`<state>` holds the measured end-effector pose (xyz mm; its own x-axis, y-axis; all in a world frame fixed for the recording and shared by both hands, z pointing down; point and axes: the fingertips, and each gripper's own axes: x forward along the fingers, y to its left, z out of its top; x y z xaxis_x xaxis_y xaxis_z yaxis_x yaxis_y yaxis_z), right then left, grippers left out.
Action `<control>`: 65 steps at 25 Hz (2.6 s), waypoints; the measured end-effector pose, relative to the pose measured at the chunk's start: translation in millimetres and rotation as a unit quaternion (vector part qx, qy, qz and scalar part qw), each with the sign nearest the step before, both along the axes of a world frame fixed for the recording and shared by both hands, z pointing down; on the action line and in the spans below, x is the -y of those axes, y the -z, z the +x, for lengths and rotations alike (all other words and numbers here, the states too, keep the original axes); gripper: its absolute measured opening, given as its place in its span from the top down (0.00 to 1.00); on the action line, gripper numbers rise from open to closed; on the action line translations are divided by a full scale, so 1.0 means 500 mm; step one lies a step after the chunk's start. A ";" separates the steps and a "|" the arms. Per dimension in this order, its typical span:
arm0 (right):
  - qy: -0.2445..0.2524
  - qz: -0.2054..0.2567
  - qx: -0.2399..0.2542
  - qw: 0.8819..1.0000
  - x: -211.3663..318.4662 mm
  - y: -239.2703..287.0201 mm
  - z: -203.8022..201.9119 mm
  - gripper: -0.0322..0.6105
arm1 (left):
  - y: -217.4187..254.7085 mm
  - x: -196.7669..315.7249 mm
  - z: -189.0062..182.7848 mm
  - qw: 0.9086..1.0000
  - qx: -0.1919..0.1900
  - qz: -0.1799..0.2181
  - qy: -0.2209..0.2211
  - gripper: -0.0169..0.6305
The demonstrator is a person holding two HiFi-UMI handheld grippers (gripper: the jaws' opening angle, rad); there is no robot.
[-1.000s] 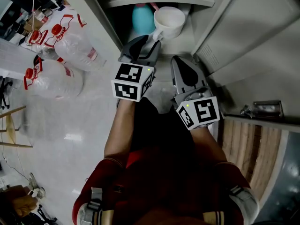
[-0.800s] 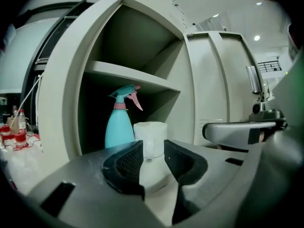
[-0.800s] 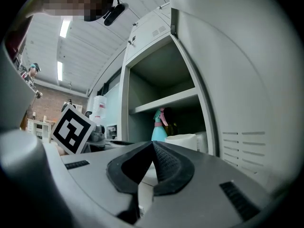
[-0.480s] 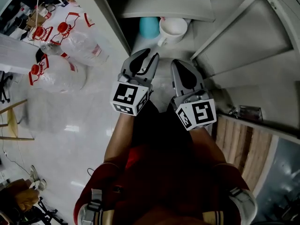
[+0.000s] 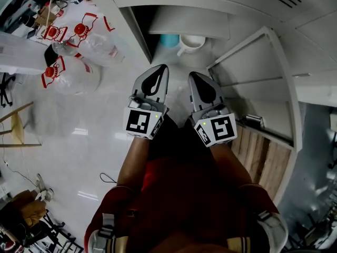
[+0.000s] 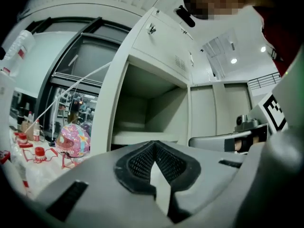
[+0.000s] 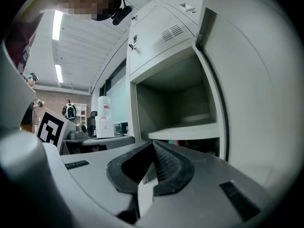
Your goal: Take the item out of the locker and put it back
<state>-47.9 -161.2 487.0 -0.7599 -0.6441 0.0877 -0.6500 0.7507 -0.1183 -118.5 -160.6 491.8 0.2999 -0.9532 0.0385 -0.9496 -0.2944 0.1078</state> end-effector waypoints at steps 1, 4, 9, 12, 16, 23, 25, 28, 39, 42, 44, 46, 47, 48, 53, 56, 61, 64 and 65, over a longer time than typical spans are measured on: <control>0.004 0.000 0.002 1.000 -0.004 0.023 -0.003 0.95 | 0.028 -0.007 0.000 1.000 0.001 0.008 0.003 0.96; 0.015 0.003 0.009 1.000 -0.017 0.086 -0.014 0.95 | 0.101 -0.030 -0.004 1.000 0.009 0.022 0.012 0.96; 0.029 0.002 0.010 1.000 -0.047 0.190 -0.029 0.95 | 0.231 -0.071 -0.005 0.998 0.016 0.050 0.023 0.96; 0.033 0.000 0.009 0.999 -0.061 0.244 -0.033 0.95 | 0.283 -0.092 -0.009 0.998 0.015 0.049 0.026 0.96; 0.038 -0.010 0.017 0.999 -0.082 0.311 -0.038 0.95 | 0.344 -0.120 -0.008 0.999 0.016 0.041 0.022 0.96; 0.040 -0.004 0.022 0.999 -0.108 0.422 -0.027 0.95 | 0.443 -0.146 0.011 0.999 0.016 0.030 0.008 0.96; 0.036 -0.003 0.024 0.999 -0.110 0.444 -0.019 0.95 | 0.469 -0.149 0.014 0.999 0.016 0.032 0.007 0.96; 0.032 0.003 0.025 0.999 -0.116 0.472 -0.005 0.95 | 0.502 -0.156 0.018 0.999 0.015 0.035 0.007 0.96; 0.016 0.015 0.033 0.999 -0.126 0.514 0.043 0.95 | 0.555 -0.187 0.047 0.999 0.013 0.040 -0.001 0.96; 0.013 0.019 0.033 0.999 -0.135 0.518 0.051 0.95 | 0.568 -0.198 0.046 0.999 0.011 0.045 0.002 0.96; 0.015 0.028 0.033 0.999 -0.142 0.523 0.053 0.95 | 0.565 -0.205 0.045 0.999 0.019 0.044 0.000 0.96; 0.014 0.030 0.034 0.999 -0.148 0.524 0.058 0.95 | 0.561 -0.213 0.047 0.999 0.023 0.043 -0.002 0.96; 0.012 0.029 0.034 0.999 -0.151 0.523 0.062 0.95 | 0.562 -0.215 0.048 0.999 0.021 0.044 -0.002 0.96; 0.011 0.028 0.033 0.999 -0.154 0.521 0.064 0.95 | 0.564 -0.218 0.050 0.999 0.019 0.045 -0.001 0.96; 0.010 0.025 0.030 0.999 -0.168 0.516 0.074 0.95 | 0.570 -0.224 0.060 0.999 0.016 0.049 -0.001 0.96; 0.015 0.028 0.026 0.999 -0.175 0.515 0.077 0.95 | 0.568 -0.227 0.068 0.999 0.020 0.048 -0.005 0.96; 0.014 0.030 0.025 0.999 -0.181 0.517 0.086 0.95 | 0.560 -0.234 0.084 0.998 0.032 0.042 -0.016 0.96; 0.015 0.031 0.026 0.999 -0.181 0.517 0.091 0.95 | 0.569 -0.233 0.090 0.998 0.028 0.047 -0.013 0.96; 0.015 0.030 0.026 0.999 -0.181 0.515 0.093 0.95 | 0.573 -0.232 0.091 0.998 0.028 0.049 -0.012 0.96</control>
